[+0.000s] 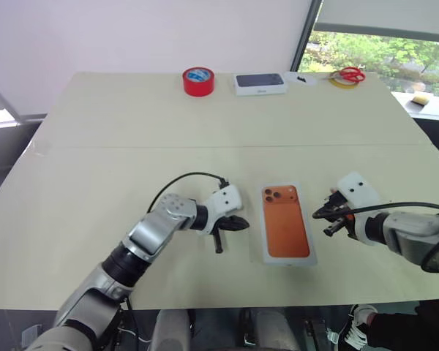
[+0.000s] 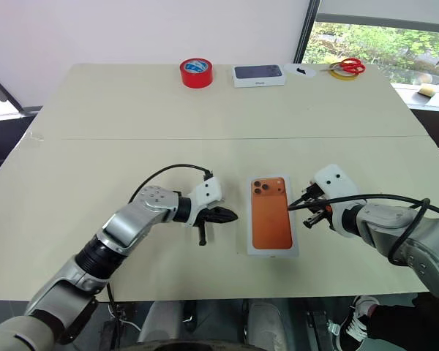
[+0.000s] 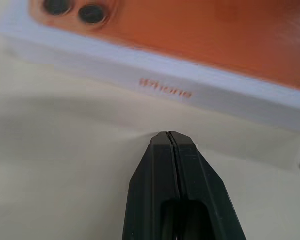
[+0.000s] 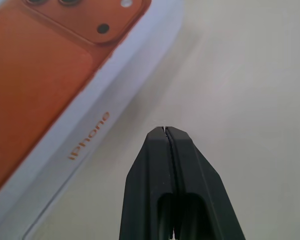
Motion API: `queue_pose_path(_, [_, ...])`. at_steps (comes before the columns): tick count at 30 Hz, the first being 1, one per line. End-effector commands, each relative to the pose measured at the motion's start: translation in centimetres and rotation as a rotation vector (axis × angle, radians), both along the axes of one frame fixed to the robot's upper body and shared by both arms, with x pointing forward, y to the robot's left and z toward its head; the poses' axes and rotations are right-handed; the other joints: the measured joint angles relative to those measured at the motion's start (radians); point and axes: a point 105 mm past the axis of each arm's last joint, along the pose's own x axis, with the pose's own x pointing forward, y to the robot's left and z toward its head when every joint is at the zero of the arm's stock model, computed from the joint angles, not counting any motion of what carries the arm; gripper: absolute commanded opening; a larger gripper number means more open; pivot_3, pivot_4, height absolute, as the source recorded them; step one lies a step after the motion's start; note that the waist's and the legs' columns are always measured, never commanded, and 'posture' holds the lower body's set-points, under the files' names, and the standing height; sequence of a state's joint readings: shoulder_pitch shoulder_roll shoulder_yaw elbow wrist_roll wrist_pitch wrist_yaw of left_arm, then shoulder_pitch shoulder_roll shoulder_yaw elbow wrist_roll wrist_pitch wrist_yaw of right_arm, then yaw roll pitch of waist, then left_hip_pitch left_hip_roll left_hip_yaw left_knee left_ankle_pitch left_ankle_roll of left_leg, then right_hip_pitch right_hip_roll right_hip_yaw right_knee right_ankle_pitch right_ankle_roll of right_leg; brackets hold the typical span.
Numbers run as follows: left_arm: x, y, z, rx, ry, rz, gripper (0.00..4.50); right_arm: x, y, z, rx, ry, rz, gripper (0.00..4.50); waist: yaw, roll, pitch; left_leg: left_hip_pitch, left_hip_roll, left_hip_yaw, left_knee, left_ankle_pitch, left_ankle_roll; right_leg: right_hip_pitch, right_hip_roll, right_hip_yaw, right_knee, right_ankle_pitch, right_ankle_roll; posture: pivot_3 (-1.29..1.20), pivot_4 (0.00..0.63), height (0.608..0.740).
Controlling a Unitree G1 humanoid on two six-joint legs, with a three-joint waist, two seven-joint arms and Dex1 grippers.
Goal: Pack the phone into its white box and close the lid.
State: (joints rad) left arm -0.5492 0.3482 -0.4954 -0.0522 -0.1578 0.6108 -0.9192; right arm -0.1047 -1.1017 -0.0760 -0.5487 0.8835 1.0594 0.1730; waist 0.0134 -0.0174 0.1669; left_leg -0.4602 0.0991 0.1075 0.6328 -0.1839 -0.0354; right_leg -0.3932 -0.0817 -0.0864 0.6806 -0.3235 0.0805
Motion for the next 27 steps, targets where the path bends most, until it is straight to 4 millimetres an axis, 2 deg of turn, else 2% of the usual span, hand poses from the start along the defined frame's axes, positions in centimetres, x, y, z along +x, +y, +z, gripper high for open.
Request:
queue_pose_path(1, [0.3,-1.4,0.7,-0.023,-0.023,-0.002,0.00,-0.1,0.6,0.5,-0.013,-0.032,0.029,0.02,0.000,0.000,0.000,0.000,0.000,0.000,0.000,0.000,0.000,0.000,0.000,0.000,0.000,0.000,0.000,0.00,0.150,0.730])
queue_pose_path(14, [-0.2,-3.7,2.4,-0.143,0.020,-0.012,0.00,-0.6,0.5,0.0,-0.032,-0.028,0.022,0.02,0.001,0.000,0.000,0.000,0.000,0.000,0.001,0.000,0.000,0.000,0.000,0.000,0.000,0.000,0.000,0.00,0.150,0.730])
queue_pose_path(22, [0.4,-3.2,2.4,-0.136,0.009,0.009,0.00,-0.7,-0.1,-0.3,-0.071,-0.020,0.015,0.02,0.001,0.000,0.000,0.000,0.000,0.000,0.001,0.000,0.000,0.000,0.000,0.000,0.000,0.000,0.000,0.00,0.150,0.730])
queue_pose_path(27, [1.6,-2.3,3.2,-0.186,0.025,0.081,0.00,-1.0,-1.1,0.6,-0.106,-0.044,0.027,0.02,0.000,0.000,0.000,0.000,0.000,0.000,0.001,0.000,0.000,0.000,0.000,0.000,0.000,0.000,0.000,0.00,0.150,0.730])
